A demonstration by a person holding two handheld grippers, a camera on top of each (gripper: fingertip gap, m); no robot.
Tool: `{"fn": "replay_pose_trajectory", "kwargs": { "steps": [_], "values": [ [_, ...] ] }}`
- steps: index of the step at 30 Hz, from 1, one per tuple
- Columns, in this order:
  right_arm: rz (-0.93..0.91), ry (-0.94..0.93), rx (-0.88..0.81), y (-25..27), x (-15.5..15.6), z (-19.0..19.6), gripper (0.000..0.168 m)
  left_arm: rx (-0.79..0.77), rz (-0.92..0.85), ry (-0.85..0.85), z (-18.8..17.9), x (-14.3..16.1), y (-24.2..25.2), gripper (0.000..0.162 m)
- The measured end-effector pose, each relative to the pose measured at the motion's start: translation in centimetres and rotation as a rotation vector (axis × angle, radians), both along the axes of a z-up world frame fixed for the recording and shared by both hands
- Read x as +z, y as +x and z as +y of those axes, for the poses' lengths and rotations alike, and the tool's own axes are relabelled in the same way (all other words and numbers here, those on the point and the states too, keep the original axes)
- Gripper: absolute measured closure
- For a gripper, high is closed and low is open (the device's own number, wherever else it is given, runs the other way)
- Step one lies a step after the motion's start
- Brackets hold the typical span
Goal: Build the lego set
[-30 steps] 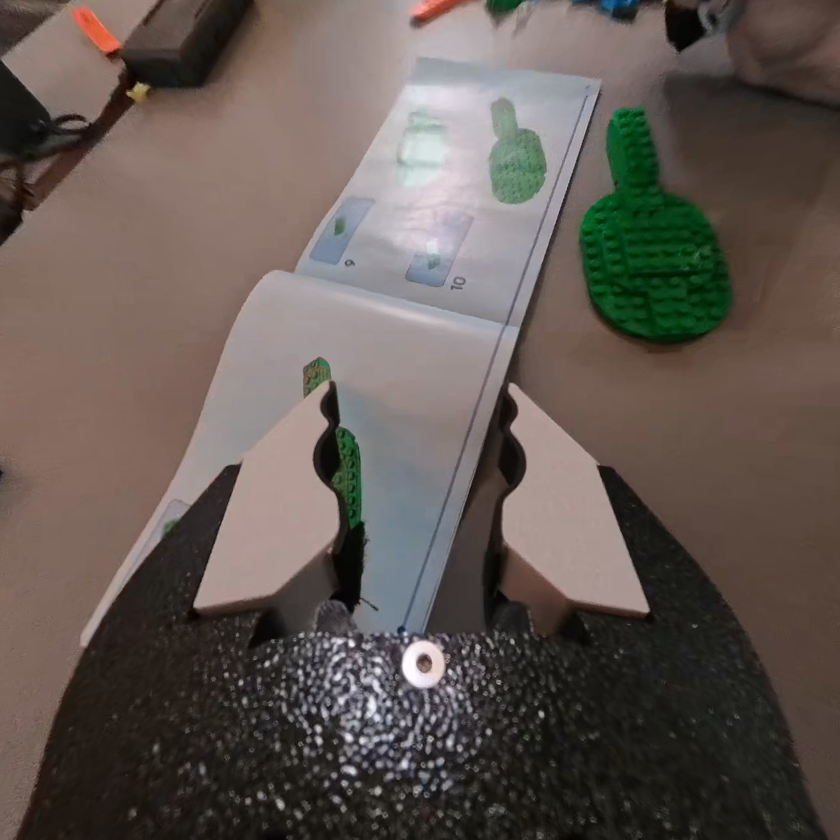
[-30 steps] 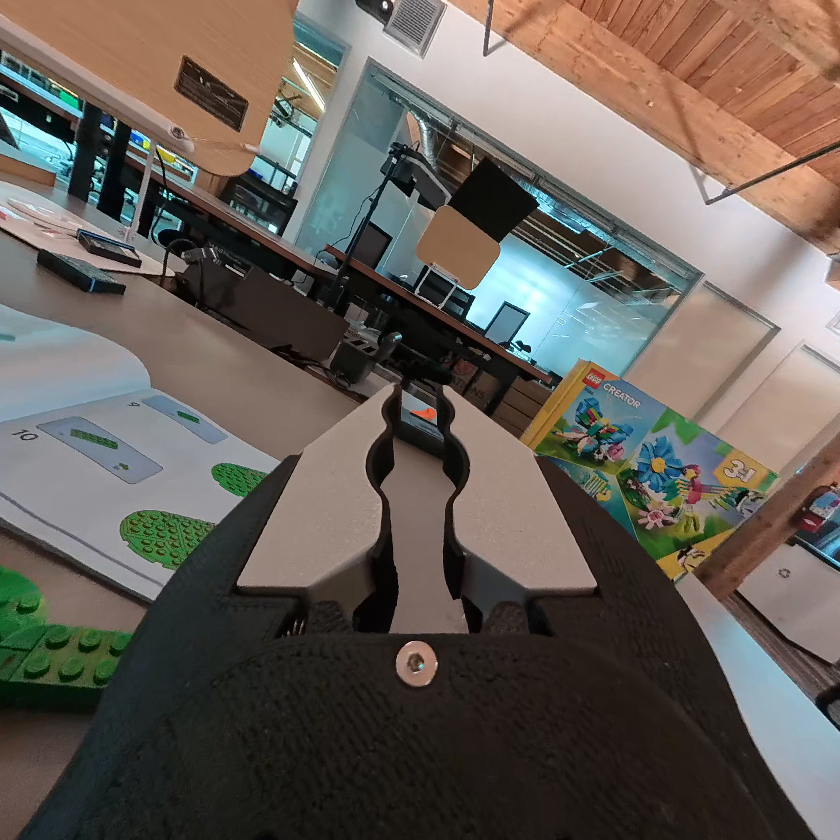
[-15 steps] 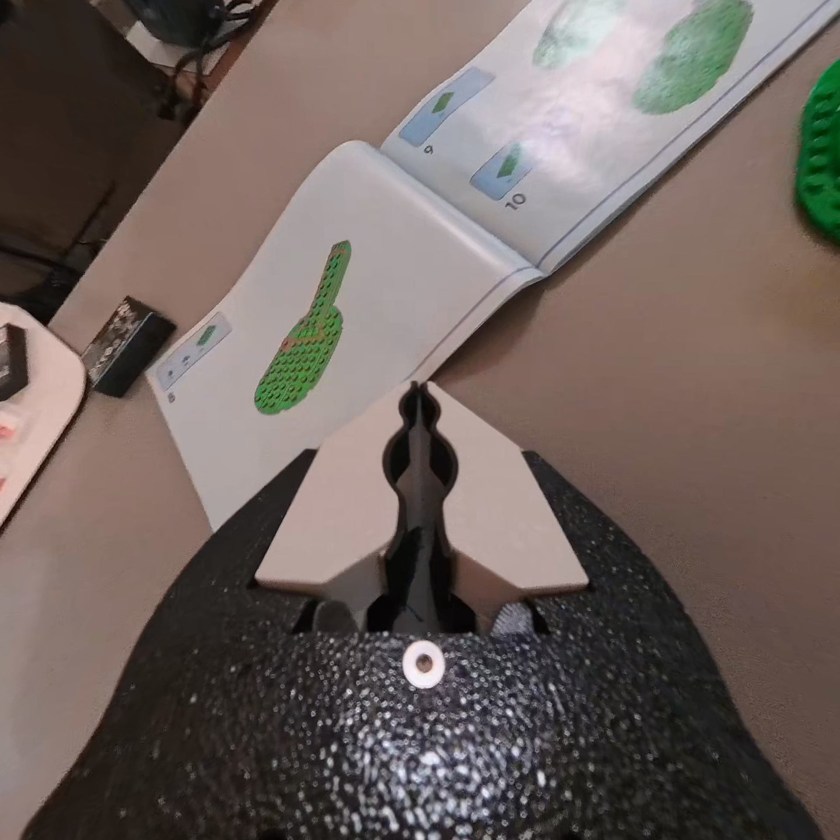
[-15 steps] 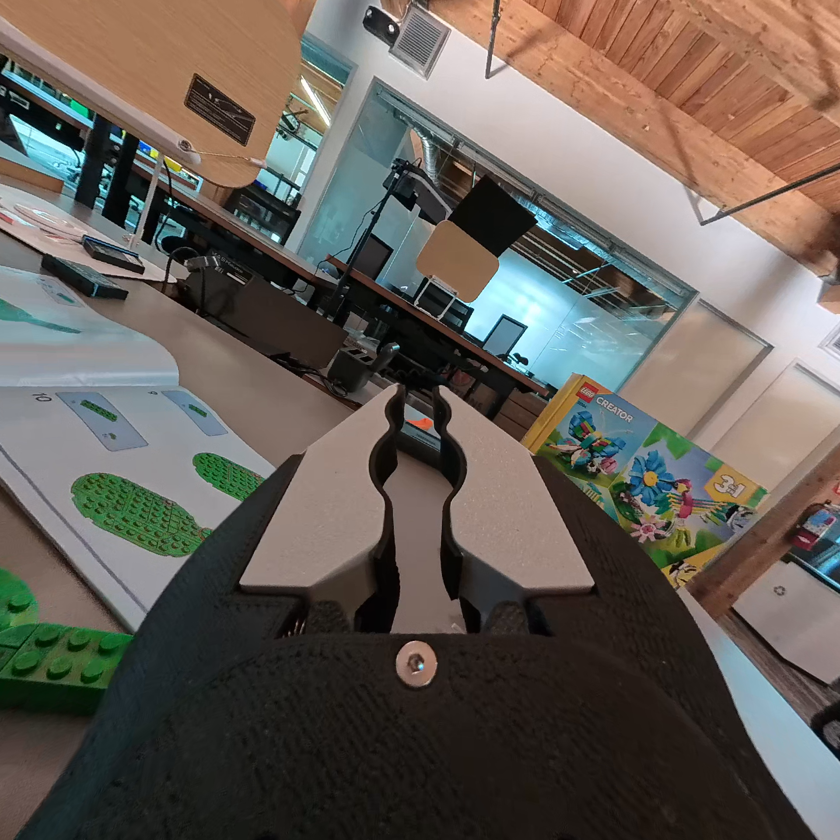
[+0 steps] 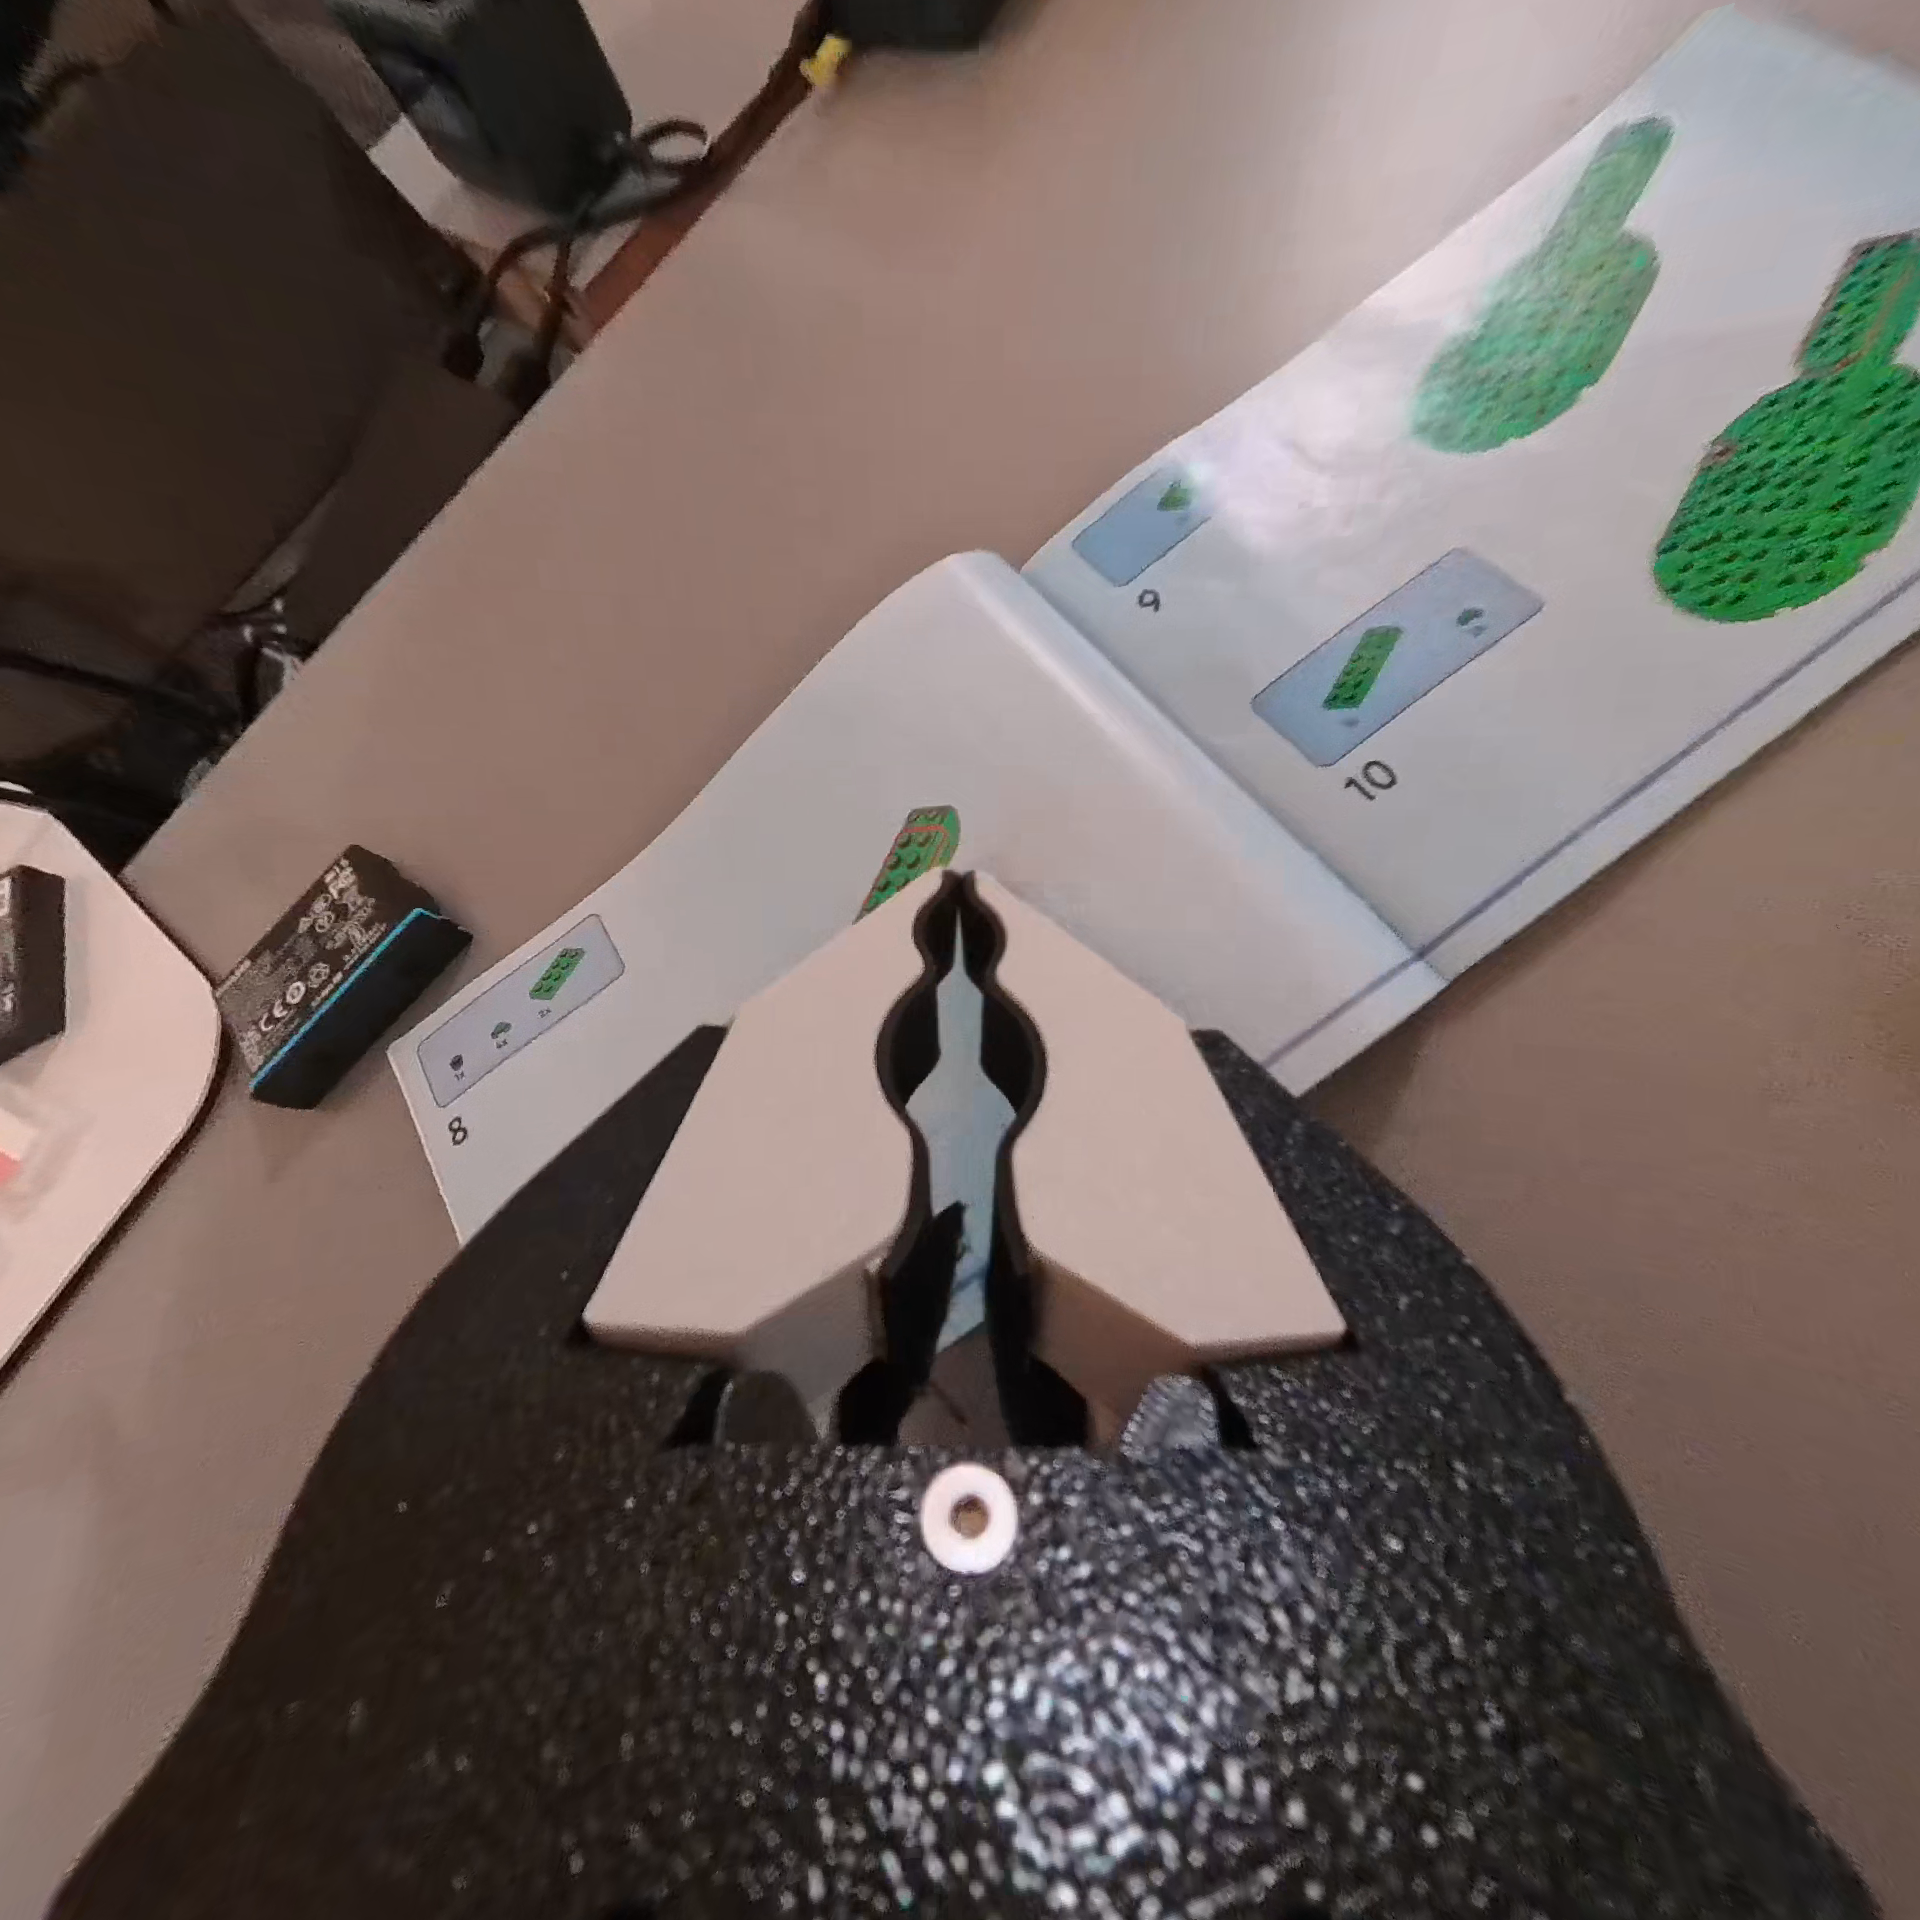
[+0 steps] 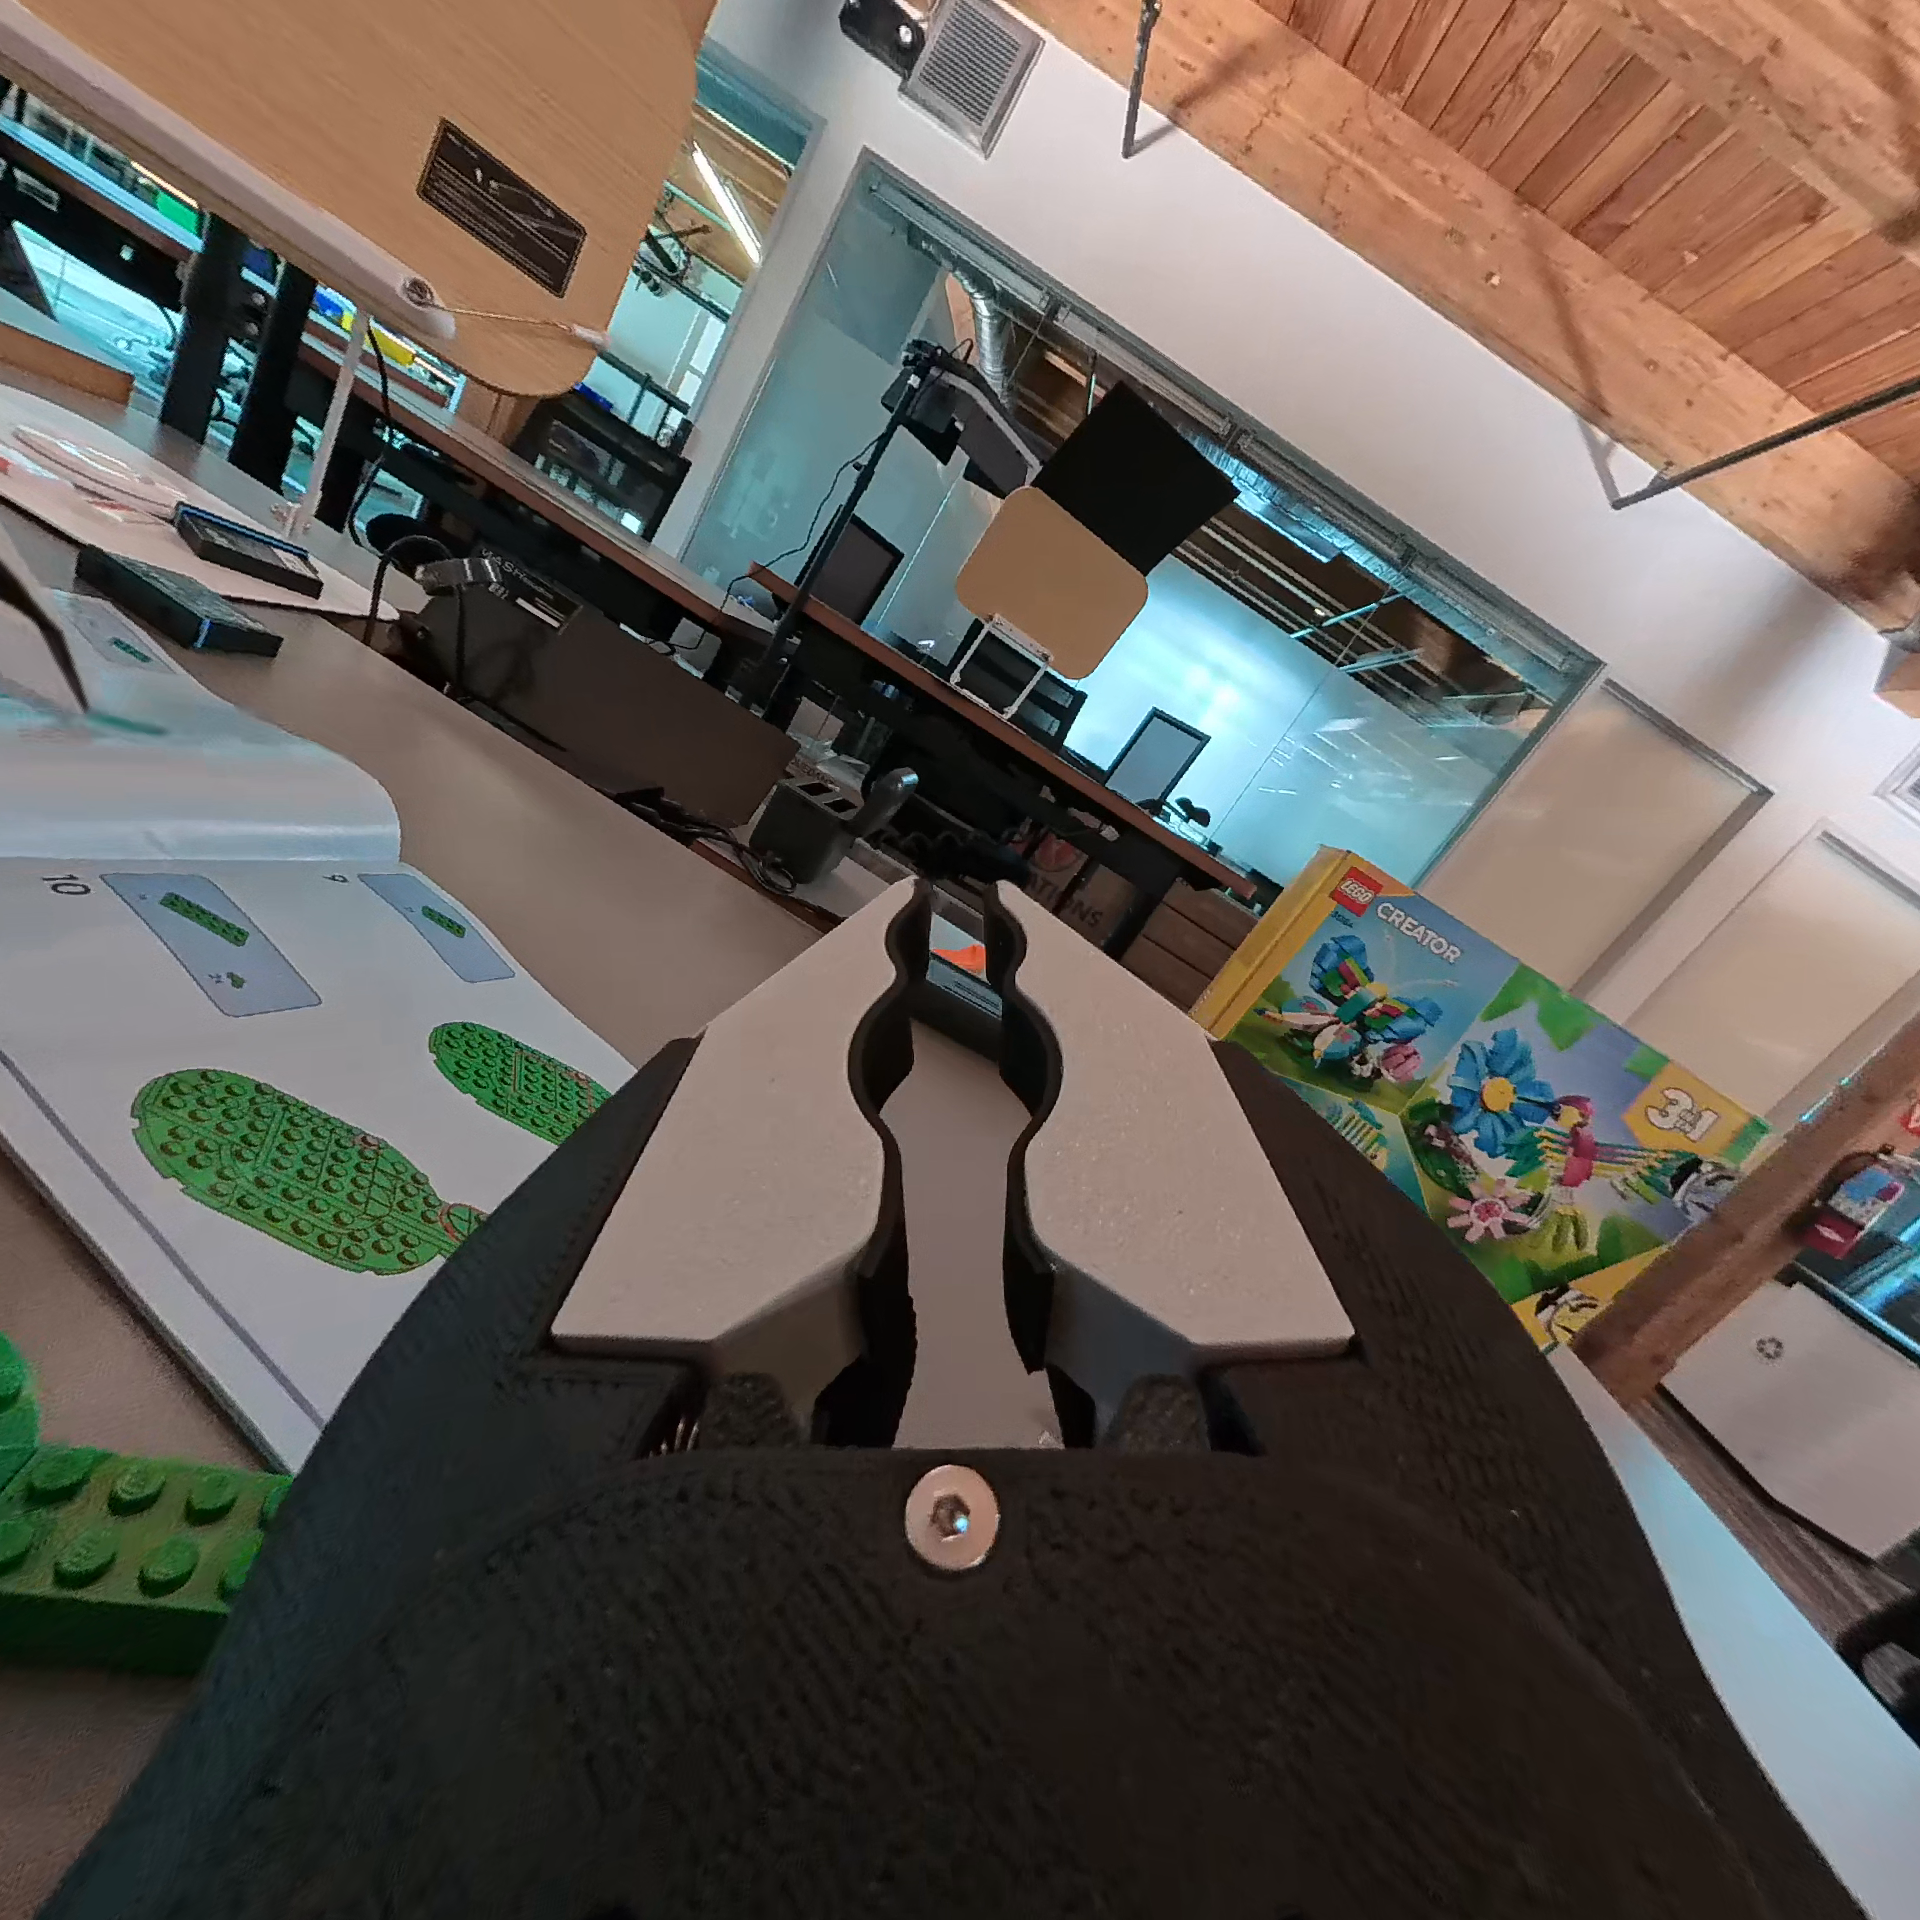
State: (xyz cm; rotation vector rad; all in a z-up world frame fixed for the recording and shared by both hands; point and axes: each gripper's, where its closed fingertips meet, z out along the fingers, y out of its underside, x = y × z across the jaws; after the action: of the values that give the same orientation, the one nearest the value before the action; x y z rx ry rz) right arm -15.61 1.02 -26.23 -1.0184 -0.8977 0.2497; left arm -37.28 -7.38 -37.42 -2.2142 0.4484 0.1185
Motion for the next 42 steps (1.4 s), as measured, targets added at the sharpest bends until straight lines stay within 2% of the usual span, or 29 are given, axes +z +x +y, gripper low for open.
{"fn": "replay_pose_trajectory", "kwargs": {
  "steps": [3,6,11,18,22,23,25,27,30,32,37,42],
  "values": [
    [0.012,-0.005,0.005,0.1,0.2,0.1,0.160,0.036,0.024,-0.073,-0.5,-1.4,-1.1,0.162],
    [0.023,-0.017,0.008,0.2,0.2,0.2,0.160,0.063,0.008,-0.091,-1.4,-1.4,-1.6,0.162],
    [0.024,-0.028,0.015,0.3,0.1,0.4,0.160,0.102,0.189,-0.067,-3.7,-1.3,-3.1,0.162],
    [0.047,-0.068,0.038,0.4,0.2,0.2,0.159,0.226,0.312,-0.111,-7.3,-1.3,-7.6,0.162],
    [0.089,-0.103,0.067,0.4,0.9,0.2,0.158,0.274,0.377,-0.067,-8.1,-0.9,-10.4,0.162],
    [0.101,-0.102,0.066,0.4,1.1,0.2,0.158,0.267,0.387,-0.009,-7.8,0.0,-10.3,0.160],
    [0.108,-0.093,0.058,0.9,1.4,0.0,0.158,0.212,0.358,0.198,-6.6,3.5,-8.2,0.154],
    [0.096,-0.097,0.049,1.0,0.9,-0.1,0.158,0.079,0.235,0.427,-6.0,7.3,-3.7,0.149],
    [0.084,-0.108,0.048,0.9,0.0,-0.2,0.158,-0.178,-0.162,0.682,-7.6,10.8,5.2,0.145],
    [0.075,-0.093,0.051,0.8,-0.2,-0.5,0.158,-0.323,-0.333,0.705,-8.9,10.6,10.2,0.144],
    [0.056,-0.086,0.061,0.5,-0.6,-0.8,0.159,-0.602,-0.290,0.701,-10.4,8.9,18.1,0.150],
    [0.034,-0.097,0.090,-0.3,-0.8,-1.3,0.159,-0.624,-0.333,0.750,-8.6,9.8,19.1,0.153]
  ]
}}
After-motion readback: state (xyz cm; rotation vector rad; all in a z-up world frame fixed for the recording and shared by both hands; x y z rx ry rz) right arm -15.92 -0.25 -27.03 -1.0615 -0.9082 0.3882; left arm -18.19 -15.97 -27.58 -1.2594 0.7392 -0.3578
